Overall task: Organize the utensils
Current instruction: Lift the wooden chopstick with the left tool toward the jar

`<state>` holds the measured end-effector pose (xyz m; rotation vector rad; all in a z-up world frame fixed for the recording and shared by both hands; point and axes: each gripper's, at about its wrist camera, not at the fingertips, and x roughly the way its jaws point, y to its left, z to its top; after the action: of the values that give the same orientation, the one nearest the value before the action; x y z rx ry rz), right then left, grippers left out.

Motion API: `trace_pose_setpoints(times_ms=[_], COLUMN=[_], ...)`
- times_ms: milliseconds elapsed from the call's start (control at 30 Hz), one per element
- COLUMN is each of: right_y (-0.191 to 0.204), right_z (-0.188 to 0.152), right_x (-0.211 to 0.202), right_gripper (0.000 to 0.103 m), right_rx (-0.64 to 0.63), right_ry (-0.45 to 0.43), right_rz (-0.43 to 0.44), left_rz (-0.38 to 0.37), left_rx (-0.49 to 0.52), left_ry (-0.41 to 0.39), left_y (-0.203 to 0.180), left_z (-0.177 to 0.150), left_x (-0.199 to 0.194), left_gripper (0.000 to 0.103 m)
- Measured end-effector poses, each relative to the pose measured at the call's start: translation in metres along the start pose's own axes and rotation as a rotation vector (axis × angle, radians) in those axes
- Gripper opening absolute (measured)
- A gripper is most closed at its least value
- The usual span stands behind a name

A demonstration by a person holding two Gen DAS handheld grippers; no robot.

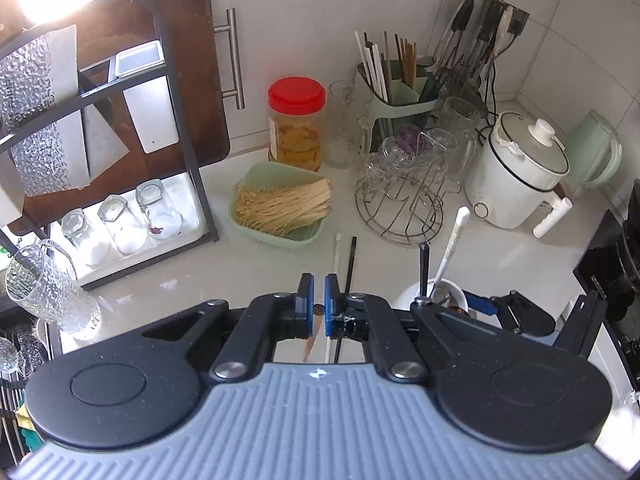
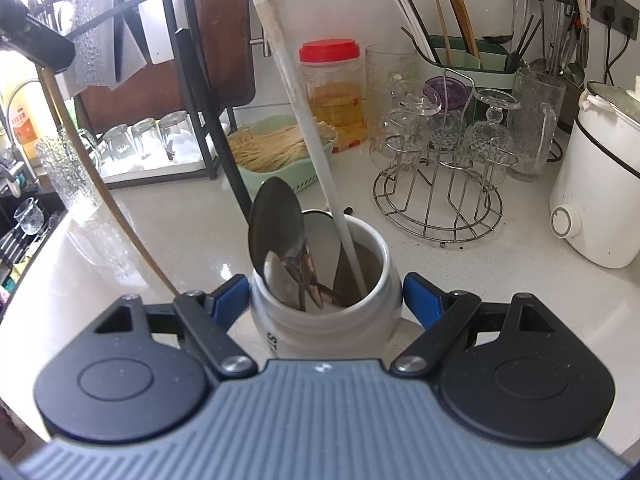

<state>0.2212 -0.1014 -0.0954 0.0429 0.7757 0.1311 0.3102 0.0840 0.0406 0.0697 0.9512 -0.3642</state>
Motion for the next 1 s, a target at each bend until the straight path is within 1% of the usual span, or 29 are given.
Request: trace_pose_setpoints(times_ms=[67,167,433,700,867,1000], right_y=[0.000,-0.001,-0.001,0.000,-0.001,-0.001], right_z=[0.000,0.000,0.001,0.001,0.002,0.001], right_x=[0.000,0.000,0.000,0.000,0.001,0.000], right_gripper=[0.086,0.086,0.086,0.086,0.087,0.087], right_rx=[0.001,0.002,0.003,0.000,-0.003,-0.004], right_ry=[0.000,0.001,0.006,0.006,0.006,0.005], right_rz=[0.001,0.001,0.002,0.002,0.002,0.002], left_rz=[0.006,-0.006,0.016,0.008,0.026,0.021], left_rx=[-0.006,-0.016,-0.021,-0.039,-0.036,-0.023], left_ry=[-0.010,-0.026,-0.083,-0.128,-0.140,-0.133], left_y=[0.000,0.001,0.001,0.006,0.004,0.004], left_z=[0.001,0.000,-0.005,-0.012,-0.013,-0.009], left_x=[0.001,0.002,0.003,0.003,0.004,0.001], left_gripper=[0.006,0.006,0.006,0.007,0.006,0.006])
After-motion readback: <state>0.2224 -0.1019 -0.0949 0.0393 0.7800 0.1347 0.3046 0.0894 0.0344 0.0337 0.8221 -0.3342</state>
